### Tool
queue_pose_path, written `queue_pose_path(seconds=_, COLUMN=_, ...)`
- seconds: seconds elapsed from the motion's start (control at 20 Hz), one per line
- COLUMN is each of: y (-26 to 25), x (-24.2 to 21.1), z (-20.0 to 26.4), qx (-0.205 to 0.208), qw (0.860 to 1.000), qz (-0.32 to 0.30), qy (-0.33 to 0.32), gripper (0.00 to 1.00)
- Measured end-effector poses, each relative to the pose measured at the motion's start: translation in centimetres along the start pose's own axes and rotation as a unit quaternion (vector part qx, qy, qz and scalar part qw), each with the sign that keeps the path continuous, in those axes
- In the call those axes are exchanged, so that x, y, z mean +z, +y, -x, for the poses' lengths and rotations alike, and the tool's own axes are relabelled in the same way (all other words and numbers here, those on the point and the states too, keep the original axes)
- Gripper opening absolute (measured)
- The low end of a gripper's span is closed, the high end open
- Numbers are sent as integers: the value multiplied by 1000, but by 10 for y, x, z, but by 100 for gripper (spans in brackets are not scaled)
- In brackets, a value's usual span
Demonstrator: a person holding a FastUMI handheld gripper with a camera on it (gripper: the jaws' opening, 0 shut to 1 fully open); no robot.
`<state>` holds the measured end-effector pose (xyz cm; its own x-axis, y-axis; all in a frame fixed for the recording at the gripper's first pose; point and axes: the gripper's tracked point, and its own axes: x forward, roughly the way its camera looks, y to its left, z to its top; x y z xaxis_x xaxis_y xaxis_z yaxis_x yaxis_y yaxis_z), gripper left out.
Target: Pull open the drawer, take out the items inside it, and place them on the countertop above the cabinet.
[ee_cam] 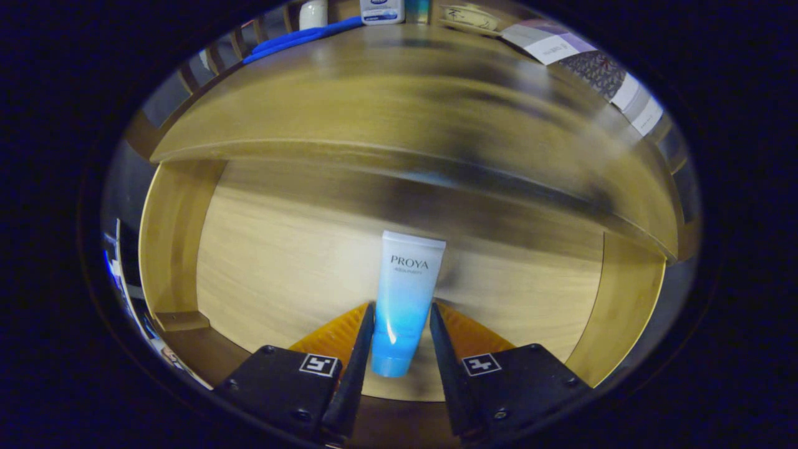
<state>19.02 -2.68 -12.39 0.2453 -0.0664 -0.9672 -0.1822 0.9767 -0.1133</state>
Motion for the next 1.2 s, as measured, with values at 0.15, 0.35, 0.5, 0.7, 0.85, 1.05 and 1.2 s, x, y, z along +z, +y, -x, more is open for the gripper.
queue_pose_path(seconds=0.15, y=0, x=-2, z=-1, qx=-9, qw=1000, qz=12, qy=8, gripper=57)
queue_pose_path(seconds=0.35, y=2, x=-5, z=0, qx=-17, qw=999, qz=38, qy=3, gripper=48)
queue_pose_path(seconds=0.5, y=1, x=-3, z=6, qx=-5, qw=999, qz=31, qy=-19, gripper=47)
queue_pose_path(seconds=0.7, y=10, x=-13, z=35, qx=25, qw=998, qz=26, qy=-53, gripper=47)
queue_pose_path(seconds=0.85, y=5, x=-18, z=58, qx=22, qw=996, qz=28, qy=-77, gripper=47)
queue_pose_path(seconds=1.05, y=-1, x=-18, z=93, qx=37, qw=994, qz=21, qy=-105, gripper=47)
queue_pose_path(seconds=1.2, y=-18, x=4, z=119, qx=21, qw=990, qz=2, qy=-142, gripper=47)
